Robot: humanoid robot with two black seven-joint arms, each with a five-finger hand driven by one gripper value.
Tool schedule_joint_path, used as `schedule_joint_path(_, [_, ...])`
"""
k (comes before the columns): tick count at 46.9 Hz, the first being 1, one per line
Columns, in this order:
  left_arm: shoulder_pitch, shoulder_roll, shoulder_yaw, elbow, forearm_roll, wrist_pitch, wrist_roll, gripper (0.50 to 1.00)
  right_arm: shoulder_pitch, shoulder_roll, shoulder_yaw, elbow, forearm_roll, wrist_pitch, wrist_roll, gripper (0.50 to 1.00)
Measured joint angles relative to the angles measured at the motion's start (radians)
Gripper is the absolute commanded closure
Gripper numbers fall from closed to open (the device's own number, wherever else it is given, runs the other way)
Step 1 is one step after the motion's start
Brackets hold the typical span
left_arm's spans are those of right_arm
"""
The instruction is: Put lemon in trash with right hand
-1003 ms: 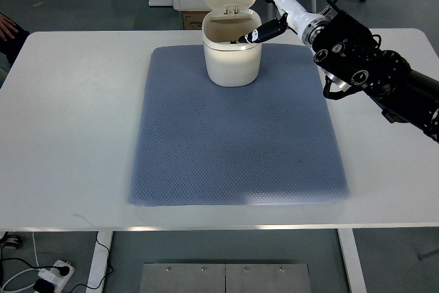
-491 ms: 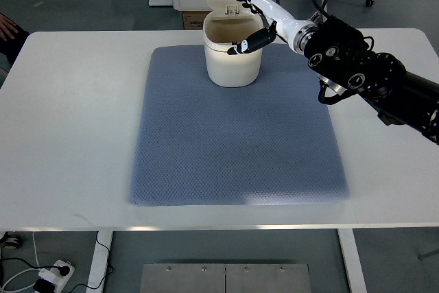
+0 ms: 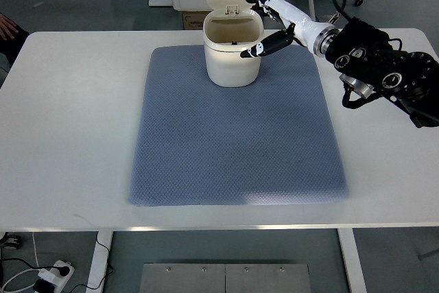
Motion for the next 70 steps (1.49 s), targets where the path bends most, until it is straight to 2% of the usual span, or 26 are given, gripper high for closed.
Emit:
schedule_joint_path(20, [0.000,0.000,0.000,0.000,0.000,0.000,0.000,0.500,-0.133,-0.121,0.175,-0.001,0.002,0.002,0.002,0.500])
schedule_joint_path(34, [0.000,0.000,0.000,0.000,0.000,0.000,0.000,0.500,-0.267,-0.150,0.340,-0.003,0.027,0.002,0.000,0.500])
schedule_joint_path(57, [0.000,0.000,0.000,0.000,0.000,0.000,0.000,0.500,-0.375,-0.106,0.509,-0.042,0.306,-0.004,-0.018,0.500])
schedule_joint_path(66, [0.000,0.000,0.000,0.000,0.000,0.000,0.000,0.500,-0.386,-0.062,0.512,-0.106,0.354,-0.005,-0.026,0.500])
schedule_joint_path(70, [0.000,0.000,0.000,0.000,0.000,0.000,0.000,0.500,-0.400,-0.021,0.512,-0.170,0.357,-0.002,-0.027,0.500])
